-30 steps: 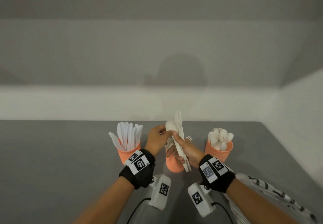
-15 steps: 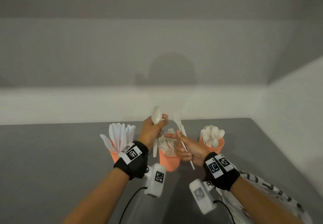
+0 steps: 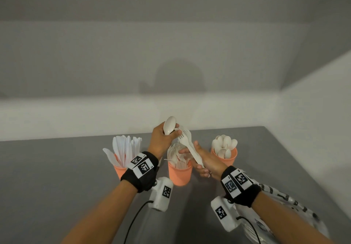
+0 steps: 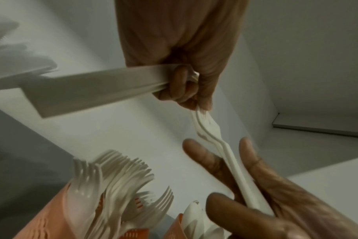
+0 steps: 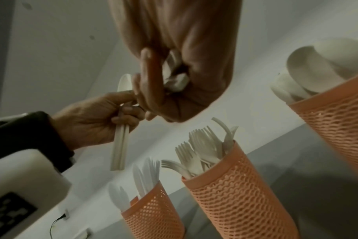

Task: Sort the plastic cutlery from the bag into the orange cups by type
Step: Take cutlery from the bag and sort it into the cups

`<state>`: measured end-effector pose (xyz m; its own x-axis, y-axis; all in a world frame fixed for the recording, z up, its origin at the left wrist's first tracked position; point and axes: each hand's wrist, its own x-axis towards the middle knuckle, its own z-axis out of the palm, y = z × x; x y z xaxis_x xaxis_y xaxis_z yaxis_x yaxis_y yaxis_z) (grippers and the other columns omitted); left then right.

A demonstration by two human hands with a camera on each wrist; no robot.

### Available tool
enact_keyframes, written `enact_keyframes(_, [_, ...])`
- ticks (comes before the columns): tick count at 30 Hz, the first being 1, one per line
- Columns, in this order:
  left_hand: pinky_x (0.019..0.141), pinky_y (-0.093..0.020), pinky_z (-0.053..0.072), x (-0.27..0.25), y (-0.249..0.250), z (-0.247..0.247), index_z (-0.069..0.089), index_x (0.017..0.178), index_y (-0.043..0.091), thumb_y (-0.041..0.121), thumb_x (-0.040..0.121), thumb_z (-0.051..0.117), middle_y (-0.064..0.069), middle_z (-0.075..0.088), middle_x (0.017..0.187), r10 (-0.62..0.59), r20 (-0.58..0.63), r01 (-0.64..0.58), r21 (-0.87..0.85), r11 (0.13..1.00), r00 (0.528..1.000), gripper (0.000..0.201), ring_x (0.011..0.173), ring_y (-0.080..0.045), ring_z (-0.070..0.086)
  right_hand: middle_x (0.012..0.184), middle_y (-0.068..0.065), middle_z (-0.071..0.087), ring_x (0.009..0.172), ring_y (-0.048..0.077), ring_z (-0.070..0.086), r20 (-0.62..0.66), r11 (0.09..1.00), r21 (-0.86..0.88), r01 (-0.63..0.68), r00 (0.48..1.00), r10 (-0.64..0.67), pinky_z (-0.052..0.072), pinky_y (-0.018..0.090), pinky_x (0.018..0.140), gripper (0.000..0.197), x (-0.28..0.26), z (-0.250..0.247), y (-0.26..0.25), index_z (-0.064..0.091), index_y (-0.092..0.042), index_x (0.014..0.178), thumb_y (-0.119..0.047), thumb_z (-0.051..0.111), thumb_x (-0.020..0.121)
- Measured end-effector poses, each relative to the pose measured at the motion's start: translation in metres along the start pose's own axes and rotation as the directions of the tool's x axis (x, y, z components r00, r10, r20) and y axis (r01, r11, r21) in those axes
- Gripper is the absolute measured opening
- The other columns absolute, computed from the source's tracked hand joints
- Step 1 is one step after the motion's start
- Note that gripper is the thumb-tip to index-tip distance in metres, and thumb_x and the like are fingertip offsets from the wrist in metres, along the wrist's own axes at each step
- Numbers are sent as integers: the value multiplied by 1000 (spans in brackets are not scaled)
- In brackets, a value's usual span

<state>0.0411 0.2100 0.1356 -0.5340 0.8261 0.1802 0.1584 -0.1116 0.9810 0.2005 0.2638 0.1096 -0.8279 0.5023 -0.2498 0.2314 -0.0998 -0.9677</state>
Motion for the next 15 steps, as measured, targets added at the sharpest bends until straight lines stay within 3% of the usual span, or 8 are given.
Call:
enact_keyframes(3, [41,-5,36,2,-5,3,61,103,4,5,82,66,2,58,70,-58,-16,58,30,998,998,21,39,5,50,40,-9,30,28,1,22,35,1000,0,-9,999,9,25,13,32,63,-2,0,-3,58,-19,115,-54,8,96])
enact_keyframes(8, [41,-7,36,-1,-3,7,61,81,4,8,84,65,1,54,60,-105,131,85,149,985,986,7,43,0,51,39,-8,32,29,3,27,156,993,-9,-120,980,120,36,17,37,68,-6,-10,-3,61,-15,110,-54,8,97])
enact_keyframes(10, [46,-11,37,0,-3,7,62,83,4,11,84,65,1,55,62,-63,133,30,239,971,989,7,47,-2,50,41,-7,40,34,6,37,72,994,-12,-108,992,108,41,20,42,56,-4,-12,-3,63,-17,101,-47,17,100])
enact_keyframes(12, [53,-18,40,3,-1,8,65,86,4,15,82,67,-1,58,68,6,118,-46,342,939,993,12,52,-7,50,46,-6,51,41,8,47,-54,1000,-29,-10,999,9,44,26,53,41,0,-10,-5,58,-12,89,-34,27,102])
enact_keyframes(15, [56,-20,42,5,10,11,66,86,2,16,81,68,-4,61,70,128,122,-167,403,900,984,15,51,-3,49,69,6,61,66,17,58,-151,990,-65,122,980,-131,46,33,73,23,7,-5,-11,55,-13,89,-16,35,100])
